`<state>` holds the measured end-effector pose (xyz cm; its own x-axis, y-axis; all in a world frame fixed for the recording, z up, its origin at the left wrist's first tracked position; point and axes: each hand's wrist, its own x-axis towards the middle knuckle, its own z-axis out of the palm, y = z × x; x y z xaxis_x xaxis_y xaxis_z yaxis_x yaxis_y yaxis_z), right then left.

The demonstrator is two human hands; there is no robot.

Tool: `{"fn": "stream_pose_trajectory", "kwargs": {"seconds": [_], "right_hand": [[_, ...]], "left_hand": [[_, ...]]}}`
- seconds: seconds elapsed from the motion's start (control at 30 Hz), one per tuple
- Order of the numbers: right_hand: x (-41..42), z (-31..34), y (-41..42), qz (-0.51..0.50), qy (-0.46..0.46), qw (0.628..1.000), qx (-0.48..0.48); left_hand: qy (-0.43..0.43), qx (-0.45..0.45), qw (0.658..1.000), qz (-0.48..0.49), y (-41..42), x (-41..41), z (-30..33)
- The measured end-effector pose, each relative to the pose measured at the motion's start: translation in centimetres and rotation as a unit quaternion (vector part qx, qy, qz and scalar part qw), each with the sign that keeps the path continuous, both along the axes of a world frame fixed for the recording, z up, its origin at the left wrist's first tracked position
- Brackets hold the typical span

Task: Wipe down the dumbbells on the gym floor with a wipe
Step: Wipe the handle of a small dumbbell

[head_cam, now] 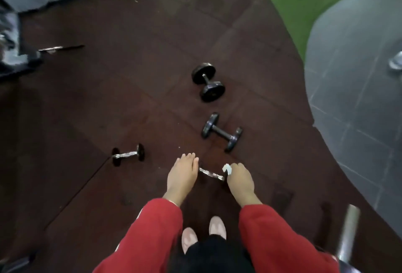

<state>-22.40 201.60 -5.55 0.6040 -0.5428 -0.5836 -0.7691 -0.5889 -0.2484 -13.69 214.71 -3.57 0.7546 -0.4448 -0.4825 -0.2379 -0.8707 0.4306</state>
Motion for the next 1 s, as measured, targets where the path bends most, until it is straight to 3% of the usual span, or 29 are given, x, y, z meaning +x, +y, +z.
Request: {"fn": "stream_pose_trajectory", "kwargs": {"seconds": [0.3, 0.5, 0.87, 1.0], "right_hand": [[-1.6, -3.5, -0.2, -0.090, -0.003, 0.996, -0.012], [-2.4, -9.8, 1.7, -0.123, -0.003, 0.992, -0.011], [-2.7, -29.3, 4.3, -0.096, -0.061, 0.993, -0.034], [-1.8, -37.1, 5.7, -0.092, -0.099, 0.990, -0.049]], "left_hand": [[-0.006, 0.001, 0.998, -0.061, -1.2, 1.9, -3.5], [0.016, 0.004, 0.996, -0.090, -0.3, 3.0, -9.1], [0.080, -0.046, 0.994, -0.059, 2.2, 1.8, -29.3], [0.092, -0.076, 0.993, 0.008, 2.5, 1.9, -37.4]]}}
